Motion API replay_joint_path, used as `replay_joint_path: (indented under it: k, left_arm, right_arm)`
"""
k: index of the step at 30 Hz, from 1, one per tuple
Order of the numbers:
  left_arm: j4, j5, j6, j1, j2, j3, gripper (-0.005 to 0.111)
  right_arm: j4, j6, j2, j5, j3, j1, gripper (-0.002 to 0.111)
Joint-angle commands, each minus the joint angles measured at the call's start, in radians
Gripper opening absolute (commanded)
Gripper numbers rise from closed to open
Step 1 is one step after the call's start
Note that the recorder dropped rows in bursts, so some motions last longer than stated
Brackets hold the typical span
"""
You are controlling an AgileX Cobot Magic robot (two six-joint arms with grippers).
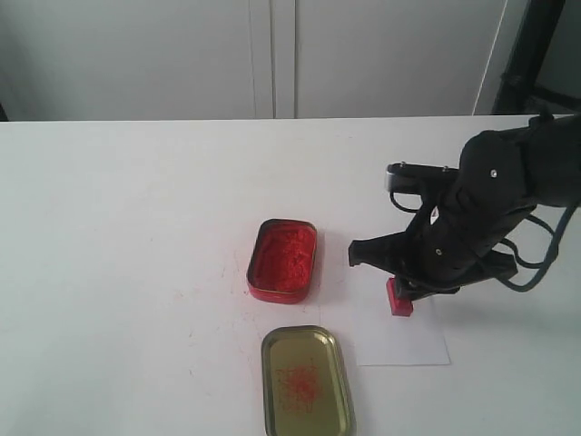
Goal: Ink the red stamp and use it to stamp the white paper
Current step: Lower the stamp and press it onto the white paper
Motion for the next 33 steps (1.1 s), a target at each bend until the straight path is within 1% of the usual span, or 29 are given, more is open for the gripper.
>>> replay_joint_path:
  k: [1,8,24,27,33]
  left_arm:
    - [-0.001,0.000,0.003,0.004,-0.003,0.003,0.000]
    - [-0.001,0.000,0.003,0.004,-0.003,0.003,0.000]
    - [-0.001,0.000,0.003,0.004,-0.003,0.003,0.000]
    - [-0.001,0.000,0.003,0.004,-0.003,0.003,0.000]
    - [-0.001,0.000,0.003,0.004,-0.003,0.003,0.000]
  right_arm:
    - [-0.032,0.007,-0.010,0.023,-0.013,0.029,0.000]
    - [-0.131,0.096,-0.010,0.021,-0.013,0.045,0.000]
    - [-0.133,0.102,0.015,0.003,-0.013,0.045,0.000]
    - [-0.127,0.102,0.019,0.012,-0.017,0.045,0.000]
    - [-0.127,0.102,0.019,0.088,-0.071,0.049,0.000]
